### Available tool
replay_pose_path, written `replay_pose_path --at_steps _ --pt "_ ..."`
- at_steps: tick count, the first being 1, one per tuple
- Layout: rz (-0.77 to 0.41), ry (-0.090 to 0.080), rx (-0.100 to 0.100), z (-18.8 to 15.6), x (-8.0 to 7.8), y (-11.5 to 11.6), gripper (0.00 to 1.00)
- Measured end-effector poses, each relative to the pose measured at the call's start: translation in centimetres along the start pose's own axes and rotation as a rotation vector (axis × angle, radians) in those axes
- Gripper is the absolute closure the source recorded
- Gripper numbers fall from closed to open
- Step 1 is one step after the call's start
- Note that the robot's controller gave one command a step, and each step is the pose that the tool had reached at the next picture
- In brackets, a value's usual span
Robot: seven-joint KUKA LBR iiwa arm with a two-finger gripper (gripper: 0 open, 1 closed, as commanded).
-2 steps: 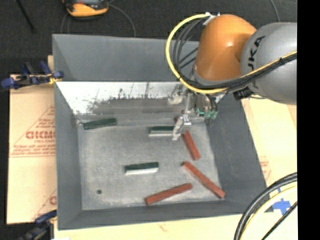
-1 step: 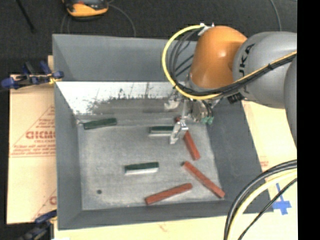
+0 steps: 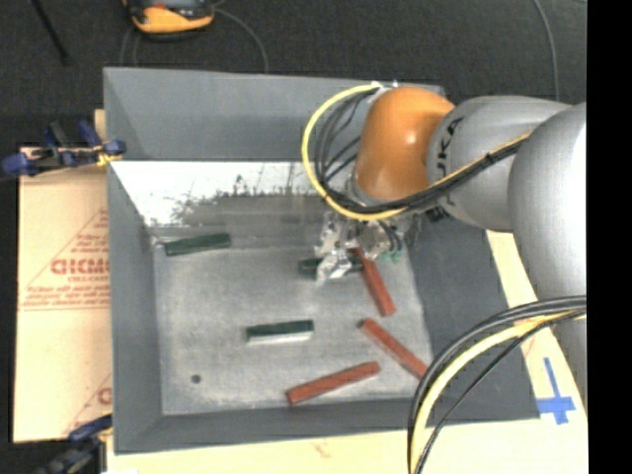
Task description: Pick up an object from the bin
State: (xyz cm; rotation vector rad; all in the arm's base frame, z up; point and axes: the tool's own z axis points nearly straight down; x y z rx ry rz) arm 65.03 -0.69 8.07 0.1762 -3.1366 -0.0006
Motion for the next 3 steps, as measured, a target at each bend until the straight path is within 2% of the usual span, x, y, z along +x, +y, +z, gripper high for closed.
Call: replay_pose_path --at_steps 1,2,3 --pt "0.0 0.0 0.0 0.0 0.0 0.0 1.0" --pt "-0.44 -0.006 0.002 -11.7 1.7 -1.1 1.0" --pt "-0.445 -0.009 0.004 -12.1 1.7 -1.2 1.0"
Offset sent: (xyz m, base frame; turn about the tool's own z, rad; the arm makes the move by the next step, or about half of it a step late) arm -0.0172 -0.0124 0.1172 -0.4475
